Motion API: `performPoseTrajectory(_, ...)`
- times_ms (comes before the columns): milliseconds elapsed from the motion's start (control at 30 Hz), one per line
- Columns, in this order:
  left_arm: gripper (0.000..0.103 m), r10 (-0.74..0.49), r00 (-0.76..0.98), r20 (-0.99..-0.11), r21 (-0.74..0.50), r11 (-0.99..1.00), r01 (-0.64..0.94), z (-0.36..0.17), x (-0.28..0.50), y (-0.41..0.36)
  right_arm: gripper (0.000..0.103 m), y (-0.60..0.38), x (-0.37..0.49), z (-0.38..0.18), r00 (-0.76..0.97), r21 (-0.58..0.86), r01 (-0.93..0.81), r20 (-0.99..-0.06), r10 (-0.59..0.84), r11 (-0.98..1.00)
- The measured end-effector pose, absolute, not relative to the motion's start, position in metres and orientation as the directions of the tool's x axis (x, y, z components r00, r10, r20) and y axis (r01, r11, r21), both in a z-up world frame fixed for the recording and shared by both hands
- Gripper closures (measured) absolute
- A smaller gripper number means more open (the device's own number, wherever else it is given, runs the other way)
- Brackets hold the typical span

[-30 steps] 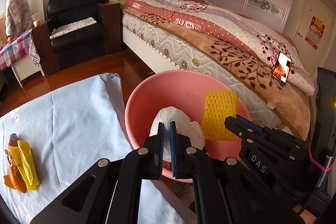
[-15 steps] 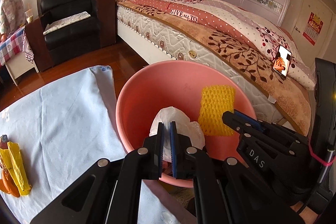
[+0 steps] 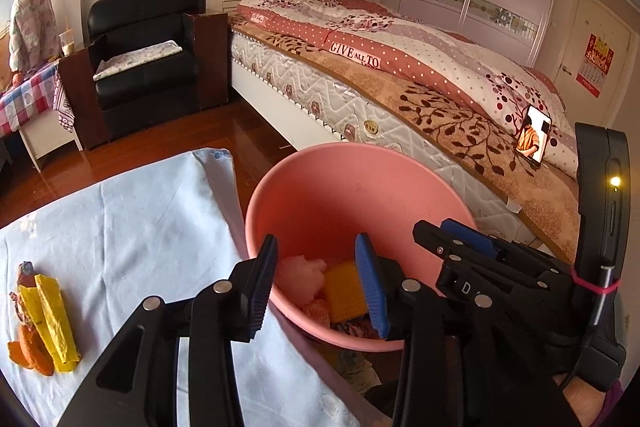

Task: Collect trash
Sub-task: 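Carry the bag and yellow net over the pink bucket and open both tools, then move both open tools back over the table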

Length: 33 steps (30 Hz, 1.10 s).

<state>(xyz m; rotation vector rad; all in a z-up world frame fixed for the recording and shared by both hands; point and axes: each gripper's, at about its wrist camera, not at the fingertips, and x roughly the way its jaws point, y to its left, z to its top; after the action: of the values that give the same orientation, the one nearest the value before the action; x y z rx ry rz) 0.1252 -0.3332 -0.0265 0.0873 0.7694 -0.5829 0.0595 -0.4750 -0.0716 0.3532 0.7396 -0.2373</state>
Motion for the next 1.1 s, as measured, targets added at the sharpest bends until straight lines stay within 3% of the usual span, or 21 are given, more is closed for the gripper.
performPoseTrajectory(333, 0.058, -0.463, 0.622, -0.632, -0.128, 0.854, 0.505, 0.000, 0.102, -0.294, 0.073, -0.455, 0.041, -0.044, 0.766, 0.254, 0.293, -0.639, -0.067, 0.922)
performPoseTrajectory(467, 0.056, -0.456, 0.650, -0.607, -0.112, 0.860, 0.498, 0.011, 0.091, -0.276, 0.065, -0.443, 0.031, -0.033, 0.784, 0.254, 0.264, -0.619, -0.054, 0.931)
performPoseTrajectory(600, 0.055, -0.445, 0.676, -0.587, -0.116, 0.873, 0.473, 0.023, 0.081, -0.252, 0.064, -0.431, 0.024, -0.023, 0.802, 0.261, 0.237, -0.596, -0.037, 0.936)
performPoseTrajectory(1100, 0.051, -0.278, 0.790, -0.546, -0.112, 0.959, 0.261, 0.043, 0.055, -0.115, 0.064, -0.349, 0.013, -0.006, 0.829, 0.265, 0.085, -0.553, 0.079, 0.961)
